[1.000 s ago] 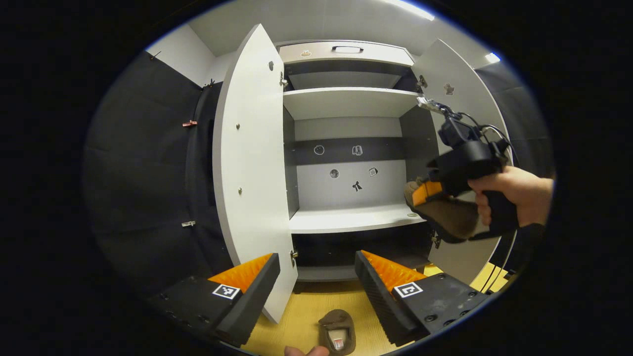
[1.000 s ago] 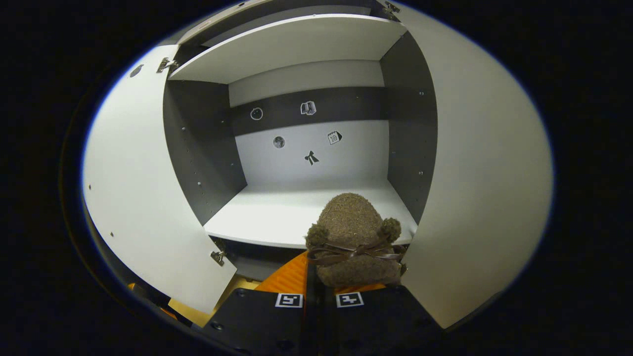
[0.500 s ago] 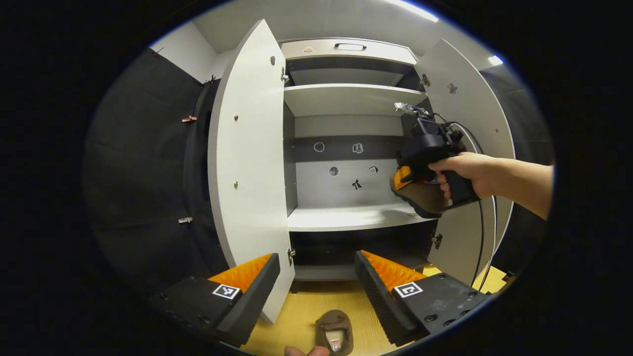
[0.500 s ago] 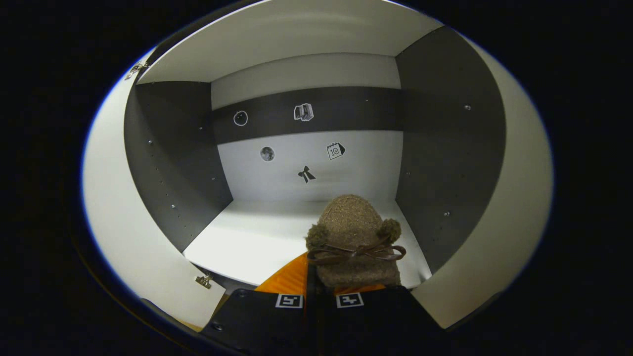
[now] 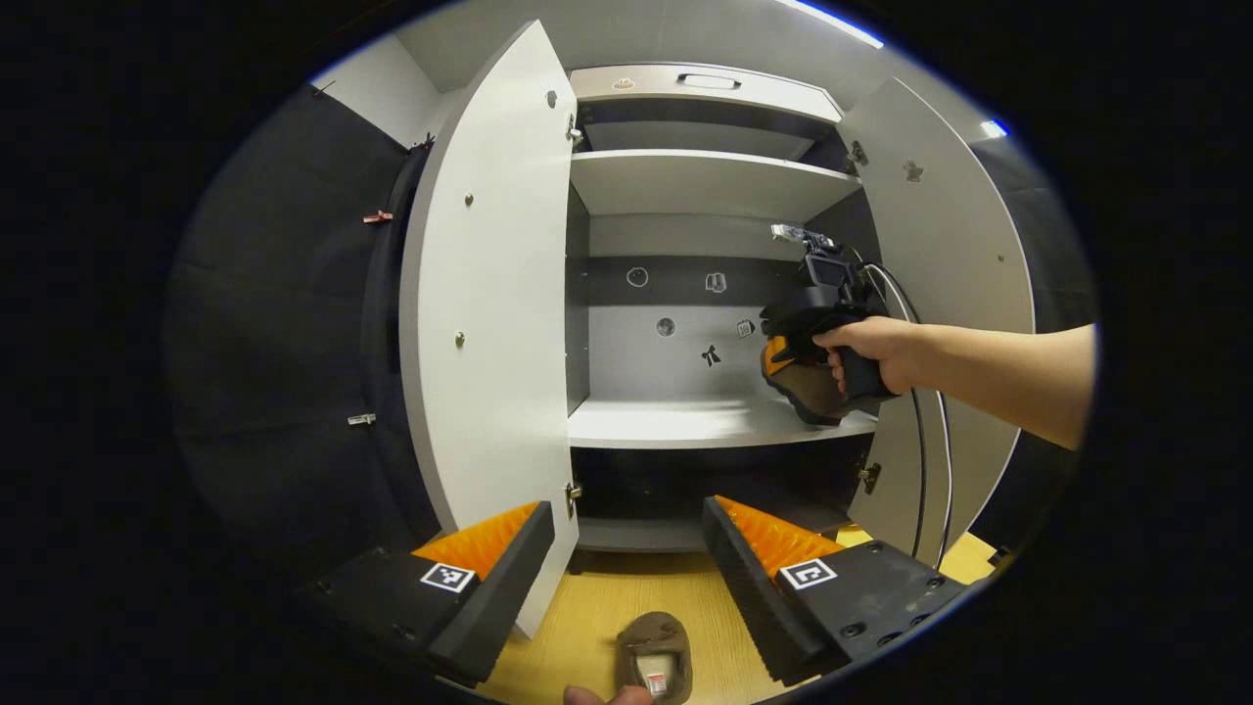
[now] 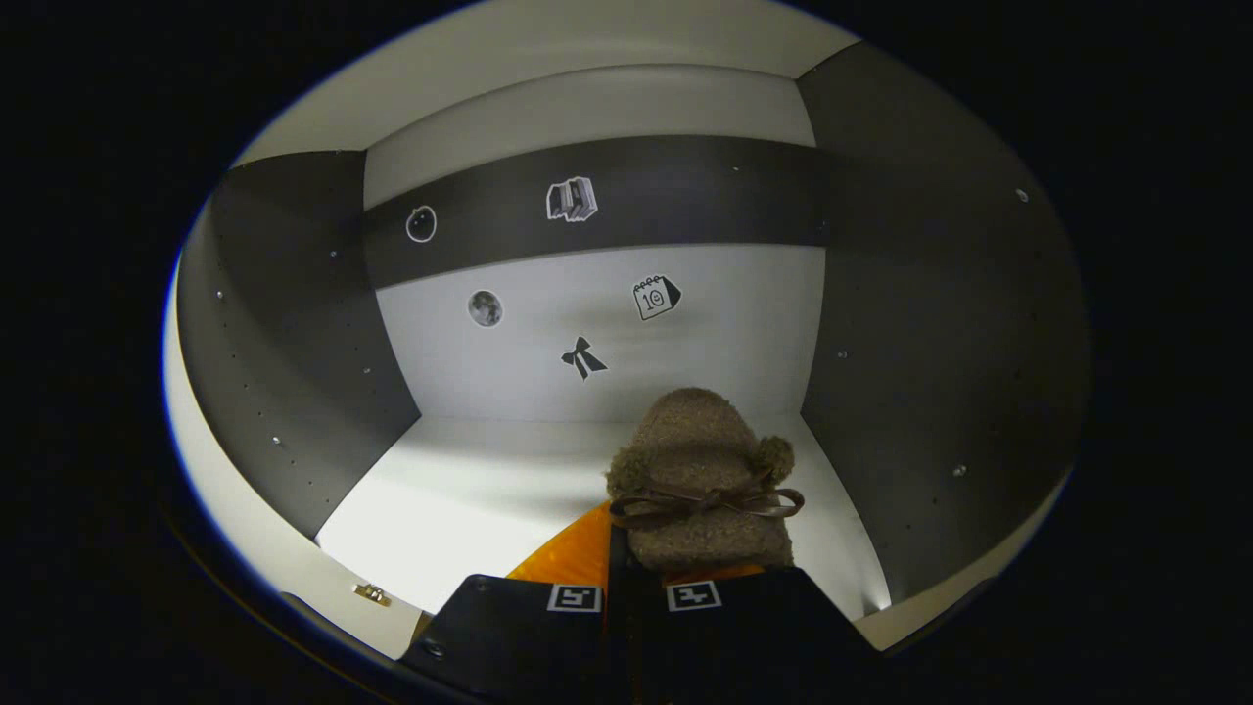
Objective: Grab one shoe with the right hand and put it into the shoe cabinet, grab the other shoe with the left hand and put it into the shoe cabinet; then close the right door with the right hand and the left door with the left hand.
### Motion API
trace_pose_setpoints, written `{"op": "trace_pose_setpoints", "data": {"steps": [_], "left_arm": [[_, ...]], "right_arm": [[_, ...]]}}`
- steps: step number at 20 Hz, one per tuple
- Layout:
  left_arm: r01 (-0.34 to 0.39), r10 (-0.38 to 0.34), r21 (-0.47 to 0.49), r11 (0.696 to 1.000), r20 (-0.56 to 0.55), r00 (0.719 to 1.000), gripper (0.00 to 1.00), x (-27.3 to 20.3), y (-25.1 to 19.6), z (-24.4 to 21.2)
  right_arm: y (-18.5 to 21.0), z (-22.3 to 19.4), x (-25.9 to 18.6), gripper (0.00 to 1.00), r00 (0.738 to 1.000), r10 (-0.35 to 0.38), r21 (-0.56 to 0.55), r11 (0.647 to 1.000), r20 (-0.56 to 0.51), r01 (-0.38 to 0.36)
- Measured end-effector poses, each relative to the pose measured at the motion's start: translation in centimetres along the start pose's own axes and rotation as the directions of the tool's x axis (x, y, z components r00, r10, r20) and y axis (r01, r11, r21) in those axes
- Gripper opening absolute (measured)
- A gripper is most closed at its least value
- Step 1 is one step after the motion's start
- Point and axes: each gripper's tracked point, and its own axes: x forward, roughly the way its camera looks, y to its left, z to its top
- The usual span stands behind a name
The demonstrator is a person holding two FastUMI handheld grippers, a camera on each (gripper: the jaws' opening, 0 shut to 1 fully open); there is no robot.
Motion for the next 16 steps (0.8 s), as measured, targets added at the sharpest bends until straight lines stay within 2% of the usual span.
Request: {"op": "trace_pose_setpoints", "data": {"steps": [3, 8, 13, 14, 15, 16], "left_arm": [[-0.004, 0.004, -0.005, 1.0, -0.011, 1.0, 0.97, 0.4, 0.3, -0.4], [-0.019, 0.019, -0.004, 1.0, -0.035, 0.999, 0.97, 1.0, 0.9, -1.2], [-0.028, 0.028, -0.014, 1.0, -0.054, 0.998, 0.97, 1.5, 1.2, -1.8], [-0.029, 0.028, -0.016, 0.999, -0.056, 0.998, 0.97, 1.7, 1.2, -1.9], [-0.029, 0.028, -0.016, 0.999, -0.056, 0.998, 0.97, 1.8, 1.2, -2.0], [-0.03, 0.029, -0.013, 0.999, -0.056, 0.998, 0.97, 1.8, 1.2, -2.1]], "right_arm": [[0.2, 0.3, 2.0, 0.1, 1.0, 0.0, 0.006, 1.0, 0.015, 0.0], [0.0, -1.0, 4.8, 0.1, 1.0, -0.025, 0.005, 1.0, -0.018, 0.025], [0.4, -2.2, 5.0, 0.14, 0.998, -0.017, -0.005, 1.0, -0.055, 0.017], [0.8, -2.3, 4.5, 0.19, 0.998, -0.002, -0.001, 1.0, -0.067, 0.002], [1.1, -2.4, 4.3, 0.19, 0.998, 0.003, -0.002, 1.0, -0.069, -0.003], [1.4, -2.3, 3.8, 0.41, 0.998, 0.011, -0.004, 1.0, -0.067, -0.012]]}}
